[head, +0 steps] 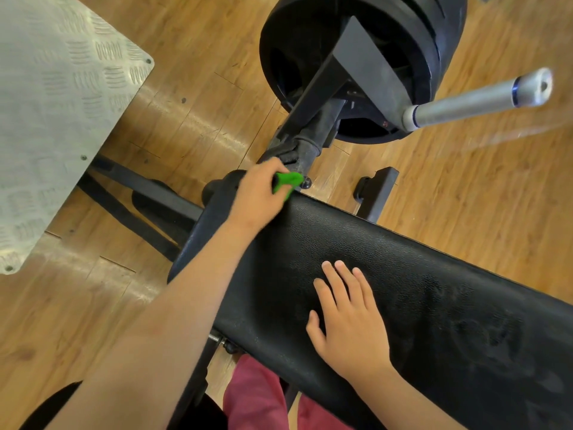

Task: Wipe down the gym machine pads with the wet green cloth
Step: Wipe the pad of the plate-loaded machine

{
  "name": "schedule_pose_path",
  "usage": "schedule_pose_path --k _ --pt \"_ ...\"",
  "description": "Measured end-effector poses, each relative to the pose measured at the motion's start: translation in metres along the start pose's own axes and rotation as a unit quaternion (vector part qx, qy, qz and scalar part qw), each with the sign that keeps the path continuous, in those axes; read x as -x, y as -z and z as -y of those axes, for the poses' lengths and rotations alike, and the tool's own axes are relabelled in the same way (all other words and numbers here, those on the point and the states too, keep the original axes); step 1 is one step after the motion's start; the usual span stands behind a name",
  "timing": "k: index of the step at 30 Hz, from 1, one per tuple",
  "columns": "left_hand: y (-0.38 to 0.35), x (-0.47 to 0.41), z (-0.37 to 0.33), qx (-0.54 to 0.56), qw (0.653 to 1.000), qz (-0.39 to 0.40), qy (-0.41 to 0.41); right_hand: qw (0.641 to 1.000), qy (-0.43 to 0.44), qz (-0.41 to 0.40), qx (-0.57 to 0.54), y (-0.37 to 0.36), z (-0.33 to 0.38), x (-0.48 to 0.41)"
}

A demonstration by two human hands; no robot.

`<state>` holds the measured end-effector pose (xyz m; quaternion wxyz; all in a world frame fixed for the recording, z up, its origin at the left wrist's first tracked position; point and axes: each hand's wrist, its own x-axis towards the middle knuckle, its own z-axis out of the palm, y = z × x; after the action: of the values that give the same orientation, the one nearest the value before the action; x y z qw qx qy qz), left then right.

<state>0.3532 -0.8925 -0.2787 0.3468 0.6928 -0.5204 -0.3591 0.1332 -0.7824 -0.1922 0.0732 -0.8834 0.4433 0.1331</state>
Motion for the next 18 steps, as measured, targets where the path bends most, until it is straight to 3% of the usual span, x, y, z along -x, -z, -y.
schedule_pose_path --k 3,8,13,18 --pt "-0.006 -0.003 -0.003 -0.034 0.999 0.017 -0.031 1.0 -0.002 0.003 0.001 0.001 0.001 0.0" --pt "0.029 -0.014 0.042 -0.04 0.994 -0.058 0.079 1.0 -0.002 0.005 0.003 0.0 0.0 0.0" --pt "0.046 -0.011 0.075 0.0 0.98 -0.084 0.18 1.0 0.0 0.001 0.0 0.0 0.0 0.0" --pt "0.048 0.005 0.077 0.031 0.973 -0.101 0.207 1.0 0.001 -0.001 -0.004 0.0 0.0 -0.001"
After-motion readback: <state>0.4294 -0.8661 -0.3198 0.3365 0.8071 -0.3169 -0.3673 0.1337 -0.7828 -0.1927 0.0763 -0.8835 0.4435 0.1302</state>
